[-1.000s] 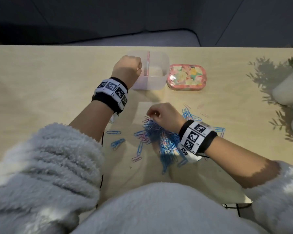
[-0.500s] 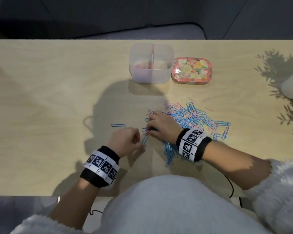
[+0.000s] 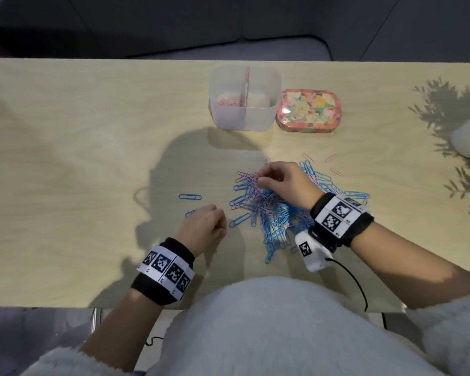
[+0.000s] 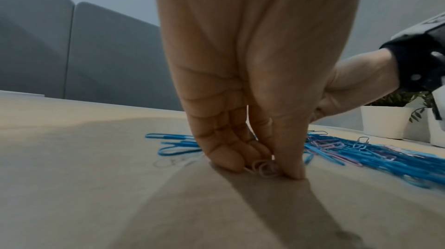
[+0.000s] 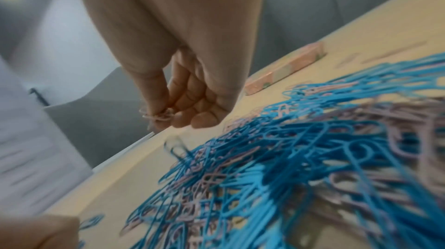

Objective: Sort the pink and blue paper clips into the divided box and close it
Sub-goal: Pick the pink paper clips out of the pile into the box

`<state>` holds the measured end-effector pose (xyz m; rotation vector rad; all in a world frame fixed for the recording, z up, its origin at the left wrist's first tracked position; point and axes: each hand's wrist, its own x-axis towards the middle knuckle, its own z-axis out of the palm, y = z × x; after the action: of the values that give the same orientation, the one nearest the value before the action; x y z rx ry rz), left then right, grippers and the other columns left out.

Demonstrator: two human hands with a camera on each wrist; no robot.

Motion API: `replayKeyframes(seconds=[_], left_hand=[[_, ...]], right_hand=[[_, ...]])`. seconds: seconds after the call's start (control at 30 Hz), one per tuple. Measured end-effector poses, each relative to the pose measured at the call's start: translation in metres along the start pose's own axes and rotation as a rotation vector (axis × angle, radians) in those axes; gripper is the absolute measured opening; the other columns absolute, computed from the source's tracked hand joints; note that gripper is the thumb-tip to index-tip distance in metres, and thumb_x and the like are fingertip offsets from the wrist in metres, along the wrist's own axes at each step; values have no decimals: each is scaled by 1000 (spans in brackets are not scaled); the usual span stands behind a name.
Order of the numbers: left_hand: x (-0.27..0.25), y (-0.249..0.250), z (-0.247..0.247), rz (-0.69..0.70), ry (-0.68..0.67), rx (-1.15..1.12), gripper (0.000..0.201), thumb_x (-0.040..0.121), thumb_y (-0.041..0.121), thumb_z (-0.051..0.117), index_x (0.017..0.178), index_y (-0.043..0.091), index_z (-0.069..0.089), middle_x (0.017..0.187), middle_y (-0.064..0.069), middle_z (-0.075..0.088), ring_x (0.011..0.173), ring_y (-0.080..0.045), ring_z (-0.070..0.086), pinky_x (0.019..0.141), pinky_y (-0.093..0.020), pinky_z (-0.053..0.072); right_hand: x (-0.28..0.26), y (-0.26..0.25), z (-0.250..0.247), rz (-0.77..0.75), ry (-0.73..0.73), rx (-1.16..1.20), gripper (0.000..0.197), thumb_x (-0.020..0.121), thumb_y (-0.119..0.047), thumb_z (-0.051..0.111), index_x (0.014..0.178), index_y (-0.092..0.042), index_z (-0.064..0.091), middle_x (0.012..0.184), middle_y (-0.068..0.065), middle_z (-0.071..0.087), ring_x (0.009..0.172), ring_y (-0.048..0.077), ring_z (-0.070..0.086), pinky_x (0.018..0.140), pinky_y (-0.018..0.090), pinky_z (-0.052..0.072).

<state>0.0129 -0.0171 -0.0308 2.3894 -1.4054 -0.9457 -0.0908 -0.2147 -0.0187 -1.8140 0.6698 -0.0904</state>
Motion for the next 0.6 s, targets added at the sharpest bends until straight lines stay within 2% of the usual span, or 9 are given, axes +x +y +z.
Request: replayKeyframes(seconds=[0.1, 0.17, 0.2, 0.27, 0.33, 0.4, 0.5, 0.53, 0.6], left_hand=[[0, 1, -1, 9, 21, -3, 8, 83, 9, 55, 89, 8, 60, 94, -7, 59, 91, -24, 54, 69, -25, 33], [4, -1, -6, -4, 50, -65, 10, 83, 8, 54, 92, 8, 59, 92, -7, 60, 89, -25, 56, 70, -26, 34], [7, -2, -9, -5, 69, -119, 12, 84, 5, 52, 94, 7, 59, 92, -8, 60, 88, -25, 56, 73, -28, 37], [14, -1, -17, -20, 85, -252, 18, 88, 2, 47, 97, 9, 60, 88, -5, 56, 81, -17, 54, 76, -26, 40], [23, 3, -23, -74, 81, -423, 25, 91, 0, 40, 87, 17, 58, 72, 5, 54, 63, -2, 51, 64, -18, 39], [33, 11, -27, -153, 100, -570, 28, 90, -1, 38, 76, 19, 52, 56, 11, 52, 51, 0, 46, 54, -18, 33], [45, 15, -24, -177, 167, -561, 15, 91, 12, 47, 78, 12, 54, 61, 6, 46, 60, -11, 42, 56, -21, 31], [47, 16, -23, -169, 171, -503, 13, 90, 18, 52, 80, 12, 54, 60, 6, 45, 58, -10, 41, 55, -22, 31], [51, 15, -20, -152, 150, -351, 15, 87, 27, 60, 82, 14, 56, 61, 6, 49, 59, -11, 44, 56, -25, 32]], right_hand=[[-1, 14, -10, 129, -14, 186, 11, 85, -4, 62, 88, -14, 66, 65, 14, 59, 57, 9, 56, 53, 19, 45], [-1, 19, -11, 213, 6, 317, 15, 87, 3, 55, 93, -8, 65, 56, 2, 64, 48, 4, 59, 47, 16, 49], [-1, 21, -12, 264, 11, 399, 18, 88, 5, 50, 89, -7, 64, 53, -3, 65, 46, 4, 58, 46, 16, 50], [-3, 19, -16, 350, -17, 598, 32, 88, 6, 38, 73, -10, 61, 53, -1, 60, 44, 11, 53, 43, 21, 47], [-5, 17, -20, 394, -107, 792, 40, 84, -4, 27, 55, -12, 53, 52, 3, 51, 41, 14, 44, 40, 20, 40], [-4, 16, -20, 419, -159, 855, 45, 87, -16, 25, 48, -13, 48, 49, 3, 47, 38, 14, 40, 38, 18, 35], [1, 14, -11, 455, -65, 592, 49, 95, -34, 40, 51, -14, 47, 46, 1, 44, 33, 10, 35, 34, 14, 25], [3, 13, -6, 396, -20, 407, 44, 94, -34, 46, 55, -15, 50, 47, 0, 43, 33, 8, 33, 35, 15, 24], [6, 11, 1, 177, 24, -32, 28, 89, -28, 58, 64, -16, 59, 54, -1, 47, 41, 6, 38, 43, 21, 31]])
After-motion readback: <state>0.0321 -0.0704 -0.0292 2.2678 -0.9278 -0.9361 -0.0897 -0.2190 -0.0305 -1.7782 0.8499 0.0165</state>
